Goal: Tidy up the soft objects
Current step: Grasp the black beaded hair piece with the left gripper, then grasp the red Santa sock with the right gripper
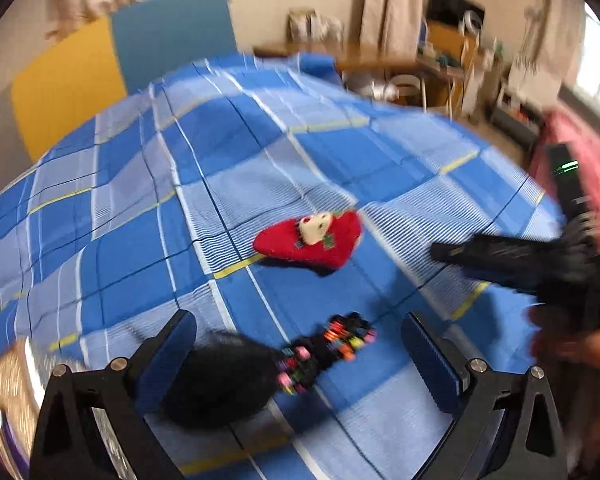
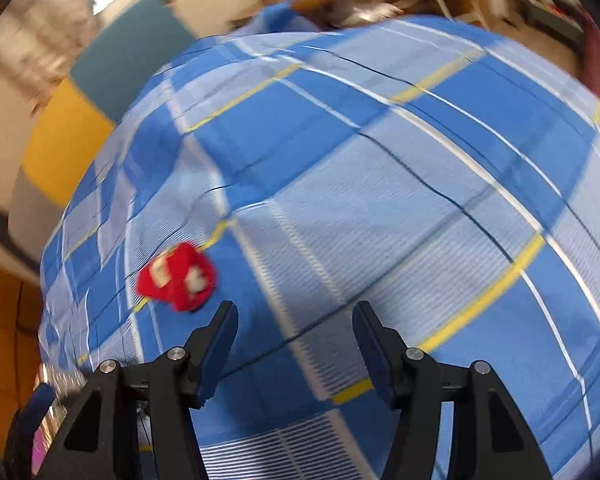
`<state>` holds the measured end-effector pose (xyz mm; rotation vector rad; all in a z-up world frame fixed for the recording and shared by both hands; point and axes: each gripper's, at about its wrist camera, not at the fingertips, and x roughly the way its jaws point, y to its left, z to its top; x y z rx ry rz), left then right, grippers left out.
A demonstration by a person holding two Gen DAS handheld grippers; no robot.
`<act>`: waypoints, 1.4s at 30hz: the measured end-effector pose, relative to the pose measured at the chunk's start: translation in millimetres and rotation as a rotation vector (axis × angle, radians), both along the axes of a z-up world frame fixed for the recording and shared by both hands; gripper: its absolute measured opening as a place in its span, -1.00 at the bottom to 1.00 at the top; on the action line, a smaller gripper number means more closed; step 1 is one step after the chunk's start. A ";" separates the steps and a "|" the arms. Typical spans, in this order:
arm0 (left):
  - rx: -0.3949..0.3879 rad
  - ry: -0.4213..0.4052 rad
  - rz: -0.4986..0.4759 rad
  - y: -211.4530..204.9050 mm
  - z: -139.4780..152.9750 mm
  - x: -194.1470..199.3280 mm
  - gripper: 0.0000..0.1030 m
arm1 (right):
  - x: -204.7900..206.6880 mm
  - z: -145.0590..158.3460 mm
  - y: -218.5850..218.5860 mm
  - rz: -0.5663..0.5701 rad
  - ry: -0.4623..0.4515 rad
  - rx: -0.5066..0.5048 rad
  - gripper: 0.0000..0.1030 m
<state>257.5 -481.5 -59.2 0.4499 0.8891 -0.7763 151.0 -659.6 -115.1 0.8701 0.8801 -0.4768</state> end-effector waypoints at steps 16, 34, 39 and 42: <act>0.075 0.133 -0.078 7.5 -52.3 -42.8 0.99 | -5.9 -0.2 -3.0 -0.018 -0.053 0.069 0.17; -0.052 0.033 0.082 42.6 -65.8 -40.9 -0.24 | 18.4 10.5 19.2 0.108 -0.016 -0.072 0.17; -0.101 0.007 0.167 74.4 -70.5 -53.7 -0.24 | 25.4 15.5 31.4 0.159 0.016 -0.162 0.17; -0.118 0.009 0.189 86.7 -73.2 -55.6 -0.24 | 28.3 16.9 37.0 0.184 0.028 -0.199 0.17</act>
